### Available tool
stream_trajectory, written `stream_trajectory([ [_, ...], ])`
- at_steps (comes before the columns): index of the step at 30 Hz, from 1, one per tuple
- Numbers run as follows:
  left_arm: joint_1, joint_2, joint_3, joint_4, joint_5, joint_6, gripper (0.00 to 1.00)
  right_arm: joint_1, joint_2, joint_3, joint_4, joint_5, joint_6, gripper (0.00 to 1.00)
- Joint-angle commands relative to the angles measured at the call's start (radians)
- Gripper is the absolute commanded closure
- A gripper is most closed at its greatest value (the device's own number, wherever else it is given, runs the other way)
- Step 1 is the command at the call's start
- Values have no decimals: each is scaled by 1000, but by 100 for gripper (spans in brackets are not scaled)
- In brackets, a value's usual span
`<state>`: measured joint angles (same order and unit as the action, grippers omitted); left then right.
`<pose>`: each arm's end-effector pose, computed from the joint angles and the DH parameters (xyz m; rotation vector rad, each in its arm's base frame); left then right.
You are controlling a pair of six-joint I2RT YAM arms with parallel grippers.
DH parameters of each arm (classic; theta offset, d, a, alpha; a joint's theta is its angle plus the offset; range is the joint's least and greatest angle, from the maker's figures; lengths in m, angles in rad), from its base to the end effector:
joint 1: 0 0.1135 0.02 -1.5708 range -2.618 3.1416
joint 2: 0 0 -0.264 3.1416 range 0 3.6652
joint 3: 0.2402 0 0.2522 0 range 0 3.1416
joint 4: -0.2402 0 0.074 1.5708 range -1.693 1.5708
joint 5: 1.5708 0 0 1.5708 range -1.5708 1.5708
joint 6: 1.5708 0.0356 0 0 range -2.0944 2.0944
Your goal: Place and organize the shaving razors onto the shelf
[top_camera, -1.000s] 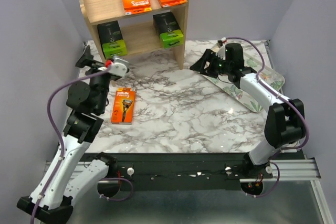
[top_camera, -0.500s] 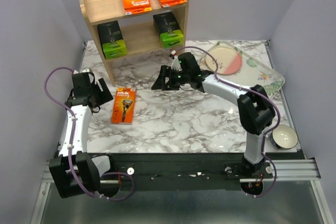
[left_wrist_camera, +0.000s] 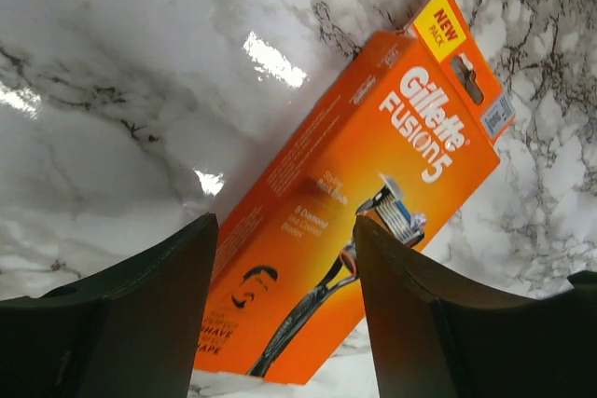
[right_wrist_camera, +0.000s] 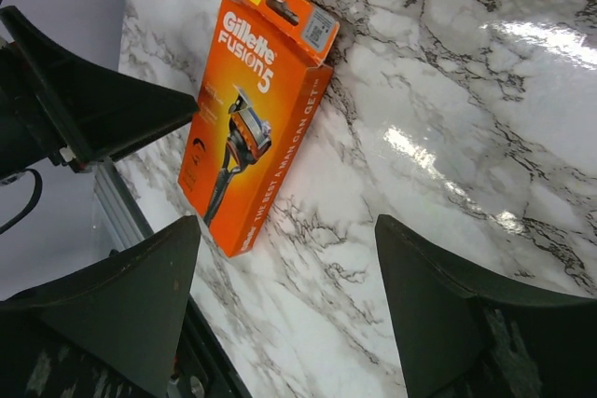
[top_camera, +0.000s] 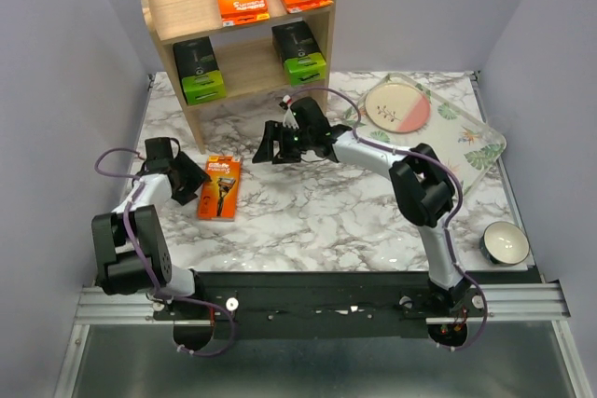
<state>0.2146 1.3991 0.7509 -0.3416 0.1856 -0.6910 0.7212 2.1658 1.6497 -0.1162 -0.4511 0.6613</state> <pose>0.2615 0.0503 0.1824 -1.0679 2.3597 -0.4168 0.3624 0.3393 0.2008 -0.3530 2.4045 1.2070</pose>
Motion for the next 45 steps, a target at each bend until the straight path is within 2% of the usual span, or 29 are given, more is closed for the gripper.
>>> stream_trajectory([
  [1,-21,107,16,107,11,-96,36,3,-29,-26,-43,42,-14,16],
  [9,-161,133,-16,99,-3,-22,50,-12,-170,-172,-54,49,-86,16],
  [17,-412,100,-68,113,-35,56,51,-94,-296,-330,-60,63,-169,16],
  [23,-601,95,-70,141,-66,215,52,-138,-331,-436,-34,43,-207,16],
  [25,-658,63,-64,141,-86,252,49,-140,-319,-444,-23,31,-215,17],
  [32,-669,-120,-18,0,-219,287,33,-140,-210,-415,-7,-20,-241,19],
  [35,-667,-184,-1,-68,-270,292,30,-141,-150,-389,-19,-44,-233,20],
  [38,-658,-212,48,-160,-258,272,29,-140,-112,-373,-19,-58,-235,22],
  [40,-652,-224,74,-207,-227,251,31,-141,-92,-363,-16,-63,-242,26],
  [42,-650,-233,68,-223,-115,236,37,-141,-78,-358,-5,-95,-247,32],
  [43,-650,-241,58,-224,-54,228,41,-141,-67,-358,-2,-110,-247,39],
  [44,-650,-245,45,-223,59,225,49,-143,-64,-360,3,-126,-241,42],
  [45,-650,-250,12,-220,115,222,55,-144,-60,-364,15,-159,-239,44],
])
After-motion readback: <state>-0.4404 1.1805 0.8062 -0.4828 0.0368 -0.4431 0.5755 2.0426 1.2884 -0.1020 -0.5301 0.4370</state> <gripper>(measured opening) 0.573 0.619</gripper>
